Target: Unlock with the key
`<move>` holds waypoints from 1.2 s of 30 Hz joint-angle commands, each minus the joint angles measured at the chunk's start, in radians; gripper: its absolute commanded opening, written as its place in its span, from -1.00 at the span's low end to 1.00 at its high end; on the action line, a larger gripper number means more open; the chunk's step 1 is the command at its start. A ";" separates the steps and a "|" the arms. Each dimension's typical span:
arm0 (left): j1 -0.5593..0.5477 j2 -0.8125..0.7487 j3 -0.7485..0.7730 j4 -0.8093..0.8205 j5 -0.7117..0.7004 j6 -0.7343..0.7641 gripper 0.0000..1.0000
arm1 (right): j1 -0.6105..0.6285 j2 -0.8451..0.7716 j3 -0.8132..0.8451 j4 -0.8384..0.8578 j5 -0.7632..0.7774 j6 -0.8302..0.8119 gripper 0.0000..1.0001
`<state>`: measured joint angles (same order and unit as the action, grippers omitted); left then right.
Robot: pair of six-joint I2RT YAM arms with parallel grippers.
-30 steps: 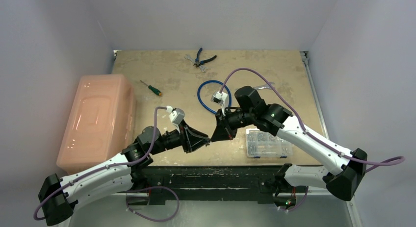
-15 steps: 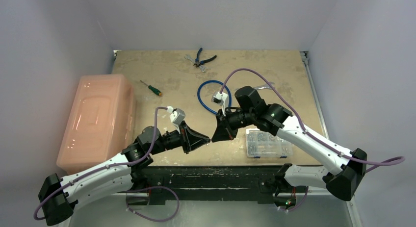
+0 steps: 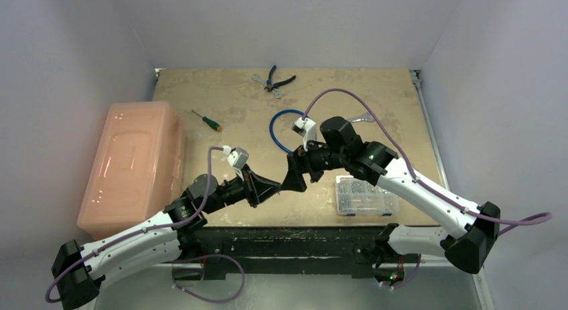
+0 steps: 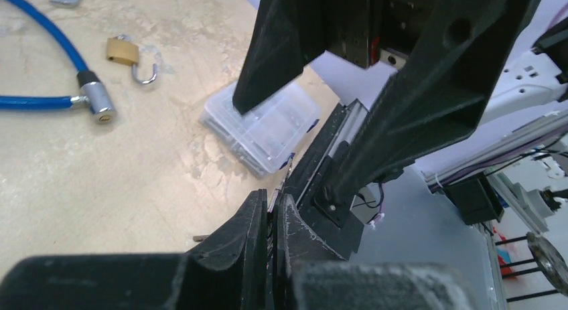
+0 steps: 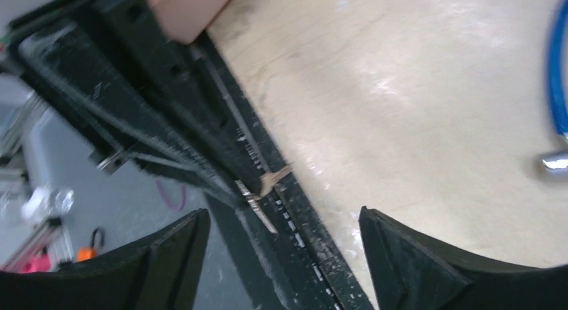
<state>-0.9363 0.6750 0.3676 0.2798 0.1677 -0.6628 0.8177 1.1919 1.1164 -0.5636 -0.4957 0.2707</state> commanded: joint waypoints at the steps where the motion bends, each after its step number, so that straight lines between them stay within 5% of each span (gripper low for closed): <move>1: 0.001 -0.025 -0.018 -0.017 -0.086 -0.025 -1.00 | -0.007 -0.006 0.035 0.059 0.338 0.112 0.93; 6: 0.000 -0.038 -0.028 -0.049 -0.127 -0.035 -1.00 | -0.038 0.007 0.013 0.051 0.646 0.326 0.98; 14: 0.000 -0.061 -0.036 -0.106 -0.203 -0.059 -1.00 | -0.158 0.208 0.042 -0.008 0.679 0.475 0.98; 26: 0.000 -0.060 -0.010 -0.248 -0.385 -0.131 -1.00 | -0.172 0.495 0.233 -0.150 0.816 0.694 0.98; 36: 0.001 -0.037 -0.030 -0.242 -0.361 -0.169 -1.00 | -0.180 0.628 0.308 -0.168 0.834 0.766 0.84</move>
<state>-0.9363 0.6300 0.3298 0.0051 -0.1890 -0.8070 0.6464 1.7988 1.3621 -0.7010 0.2974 0.9878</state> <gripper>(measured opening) 0.054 0.941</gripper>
